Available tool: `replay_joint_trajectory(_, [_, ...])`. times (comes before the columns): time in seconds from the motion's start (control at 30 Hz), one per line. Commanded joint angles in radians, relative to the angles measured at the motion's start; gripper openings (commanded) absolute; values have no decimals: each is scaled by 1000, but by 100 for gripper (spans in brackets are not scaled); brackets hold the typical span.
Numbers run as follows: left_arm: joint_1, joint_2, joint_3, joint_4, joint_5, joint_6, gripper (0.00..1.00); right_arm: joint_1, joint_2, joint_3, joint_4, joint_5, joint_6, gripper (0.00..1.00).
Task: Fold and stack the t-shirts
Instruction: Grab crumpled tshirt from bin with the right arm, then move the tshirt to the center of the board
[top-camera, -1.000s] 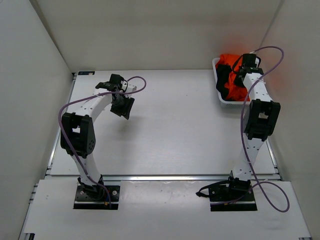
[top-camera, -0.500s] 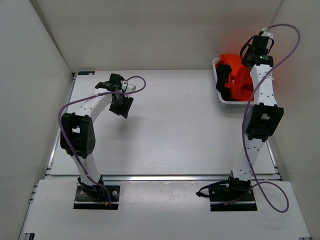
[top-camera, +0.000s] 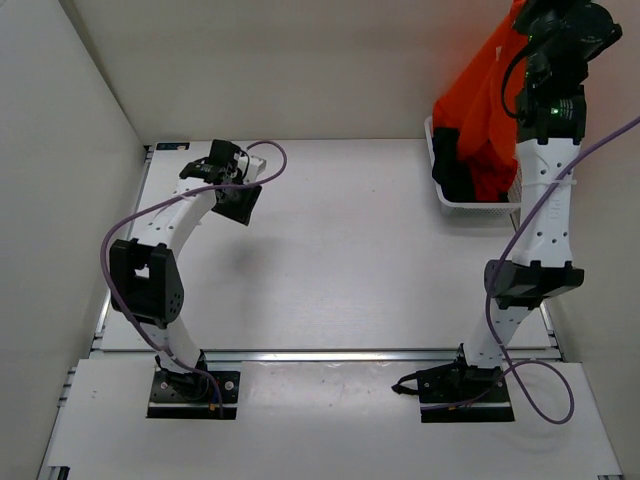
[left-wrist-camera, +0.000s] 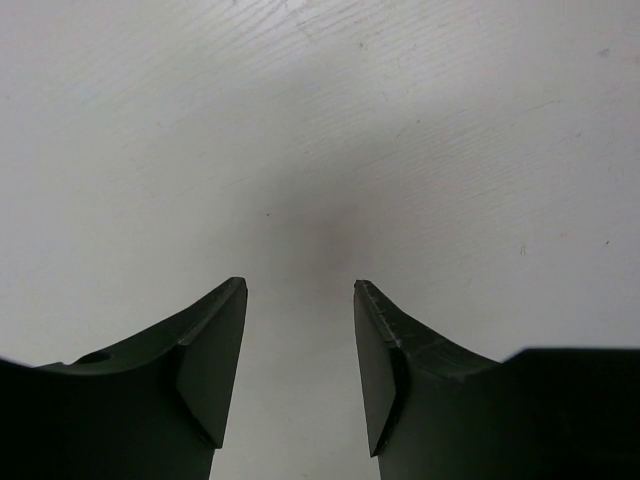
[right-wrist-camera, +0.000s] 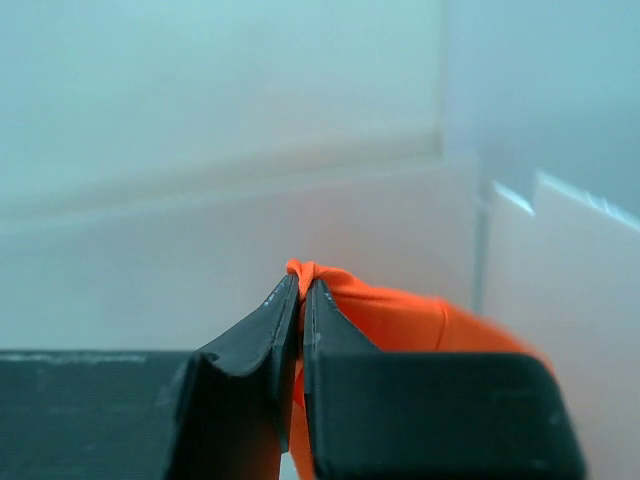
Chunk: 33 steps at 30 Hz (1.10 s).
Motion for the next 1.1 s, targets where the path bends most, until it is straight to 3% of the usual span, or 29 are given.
replay_joint_trajectory(0.0, [11,-84,-3,33,-19,6,58,28,-60,37,164,-116,24,1])
replay_joint_trajectory(0.2, [88,-106,28,40,-12,-49,59,229,-82,63,321,-351,122,0])
replay_joint_trajectory(0.37, [143,-158,25,70,-27,-51,60,297,-82,55,387,-486,278,0])
replay_joint_trajectory(0.67, [224,-225,-10,116,-53,-85,64,343,-123,-320,263,-464,366,3])
replay_joint_trajectory(0.77, [217,-239,-38,109,-64,-62,66,299,-130,-535,134,-482,398,35])
replay_joint_trajectory(0.83, [191,-259,-58,107,-61,-46,67,268,-123,-639,36,-480,395,77])
replay_joint_trajectory(0.9, [185,-265,-90,95,-53,-46,69,234,-79,-663,-122,-488,368,94])
replay_joint_trajectory(0.97, [186,-274,-122,84,-44,-45,69,245,-25,-670,-287,-447,314,100])
replay_joint_trajectory(1.07, [195,-291,-173,75,-21,-49,69,377,-38,-735,-314,-310,187,99])
